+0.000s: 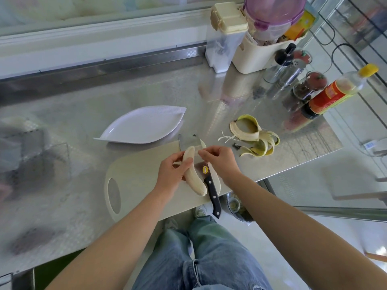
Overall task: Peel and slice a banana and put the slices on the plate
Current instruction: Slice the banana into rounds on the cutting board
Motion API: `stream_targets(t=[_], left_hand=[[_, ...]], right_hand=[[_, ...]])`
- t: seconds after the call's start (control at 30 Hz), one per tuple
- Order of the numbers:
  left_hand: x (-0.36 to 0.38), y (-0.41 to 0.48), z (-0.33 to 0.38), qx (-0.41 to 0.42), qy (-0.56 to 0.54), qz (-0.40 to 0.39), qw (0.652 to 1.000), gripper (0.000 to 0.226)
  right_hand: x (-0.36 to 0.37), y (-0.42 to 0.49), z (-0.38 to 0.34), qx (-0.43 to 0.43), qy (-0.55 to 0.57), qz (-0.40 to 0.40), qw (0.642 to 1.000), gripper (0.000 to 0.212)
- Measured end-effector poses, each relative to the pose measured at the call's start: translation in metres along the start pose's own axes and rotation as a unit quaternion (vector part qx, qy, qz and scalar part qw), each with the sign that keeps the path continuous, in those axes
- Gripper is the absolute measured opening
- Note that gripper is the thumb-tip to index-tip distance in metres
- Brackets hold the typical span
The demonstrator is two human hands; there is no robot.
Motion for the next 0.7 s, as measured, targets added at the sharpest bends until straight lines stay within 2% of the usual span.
stream_targets(t=[0.1, 0.2, 0.33, 0.4, 0.47, 0.53, 0.63, 0.7], left_hand=[[0.002, 0.005, -0.001, -0.013, -0.008, 0.039, 0.999, 0.022], [0.005, 0.010, -0.002, -0.013, 0.004, 0.045, 0.999, 0.021], [0.014, 0.018, -0.003, -0.007, 0.020, 0.029, 0.999, 0.018], [0.018, 0.023, -0.003, 0.001, 0.048, 0.017, 0.999, 0.025], [0.018, 0.027, -0.002, 0.011, 0.082, 0.000, 0.997, 0.031], [0.016, 0.029, -0.001, 0.029, 0.114, -0.013, 0.993, 0.029], [0.007, 0.029, 0.002, 0.053, 0.170, -0.015, 0.984, 0.027], [-0.003, 0.028, 0.001, 0.059, 0.210, -0.014, 0.976, 0.029]], right_hand=[[-0.019, 0.011, -0.002, -0.001, -0.012, 0.036, 0.999, 0.014], [-0.043, 0.026, -0.002, -0.015, -0.042, 0.097, 0.994, 0.013], [-0.071, 0.042, 0.002, -0.026, -0.160, 0.191, 0.968, 0.014], [-0.081, 0.048, 0.004, -0.018, -0.224, 0.216, 0.950, 0.011], [-0.087, 0.049, 0.003, -0.004, -0.280, 0.239, 0.930, 0.018], [-0.089, 0.051, 0.002, -0.015, -0.288, 0.238, 0.928, 0.015], [-0.081, 0.050, 0.000, -0.056, -0.264, 0.198, 0.942, 0.028], [-0.068, 0.046, -0.003, -0.078, -0.271, 0.187, 0.941, 0.015]])
Point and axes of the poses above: each hand's wrist, its own y-axis towards the middle knuckle, its own x-axis out of the palm, z = x × y, the point moved 2 cm from there along y, towards the middle knuckle, and after that the axes turned 11 degrees about x, right-handed, at the moved point
